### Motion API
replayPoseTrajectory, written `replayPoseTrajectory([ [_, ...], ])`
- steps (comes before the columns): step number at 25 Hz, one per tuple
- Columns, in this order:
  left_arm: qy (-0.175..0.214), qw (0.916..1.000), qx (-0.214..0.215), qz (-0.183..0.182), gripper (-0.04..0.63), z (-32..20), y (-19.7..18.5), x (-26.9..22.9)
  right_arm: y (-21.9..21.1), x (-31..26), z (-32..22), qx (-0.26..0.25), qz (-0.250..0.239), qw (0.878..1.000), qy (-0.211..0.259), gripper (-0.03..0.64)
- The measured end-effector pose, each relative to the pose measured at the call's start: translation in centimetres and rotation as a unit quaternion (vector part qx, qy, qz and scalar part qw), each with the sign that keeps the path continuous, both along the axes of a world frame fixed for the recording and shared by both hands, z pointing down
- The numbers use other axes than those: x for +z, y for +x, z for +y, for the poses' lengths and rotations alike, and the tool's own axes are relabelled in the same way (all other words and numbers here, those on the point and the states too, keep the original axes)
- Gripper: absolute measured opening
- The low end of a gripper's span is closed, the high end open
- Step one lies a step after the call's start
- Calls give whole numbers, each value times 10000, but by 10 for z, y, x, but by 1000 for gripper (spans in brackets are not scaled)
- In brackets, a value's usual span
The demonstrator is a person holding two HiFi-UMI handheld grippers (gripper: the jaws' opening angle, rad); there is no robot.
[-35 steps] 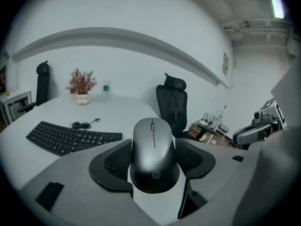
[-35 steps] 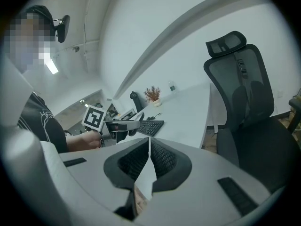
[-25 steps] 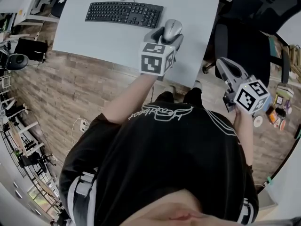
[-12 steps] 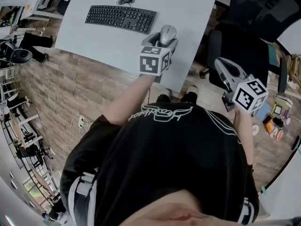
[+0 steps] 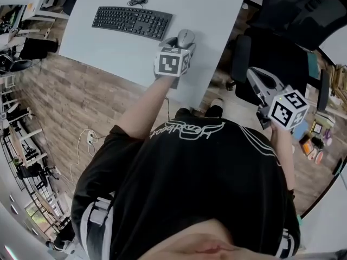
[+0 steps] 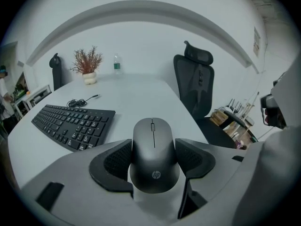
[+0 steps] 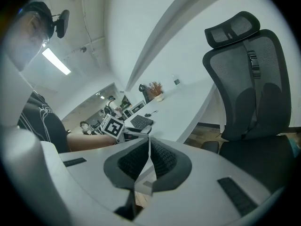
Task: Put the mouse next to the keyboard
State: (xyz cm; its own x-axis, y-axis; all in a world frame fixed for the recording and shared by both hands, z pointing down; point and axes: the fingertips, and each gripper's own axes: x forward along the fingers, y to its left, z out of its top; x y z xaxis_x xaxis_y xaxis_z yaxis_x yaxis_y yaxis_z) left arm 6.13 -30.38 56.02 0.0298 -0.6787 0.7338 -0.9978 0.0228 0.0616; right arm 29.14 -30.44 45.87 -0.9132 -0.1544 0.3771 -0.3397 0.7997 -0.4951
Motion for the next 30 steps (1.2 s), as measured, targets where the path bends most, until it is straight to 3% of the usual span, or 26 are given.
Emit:
replayPoseTrajectory([
  [18, -613, 9980, 76, -129, 298, -10, -8, 31, 6, 13, -28, -209, 47, 9998, -38, 15],
  [26, -433, 9990, 54, 120, 304, -11, -7, 35, 5, 25, -31, -409, 177, 9990, -63, 15],
  [30, -291, 9990, -6, 345, 348, -14, -8, 27, 10, 24, -37, -372, 156, 9992, -31, 15],
])
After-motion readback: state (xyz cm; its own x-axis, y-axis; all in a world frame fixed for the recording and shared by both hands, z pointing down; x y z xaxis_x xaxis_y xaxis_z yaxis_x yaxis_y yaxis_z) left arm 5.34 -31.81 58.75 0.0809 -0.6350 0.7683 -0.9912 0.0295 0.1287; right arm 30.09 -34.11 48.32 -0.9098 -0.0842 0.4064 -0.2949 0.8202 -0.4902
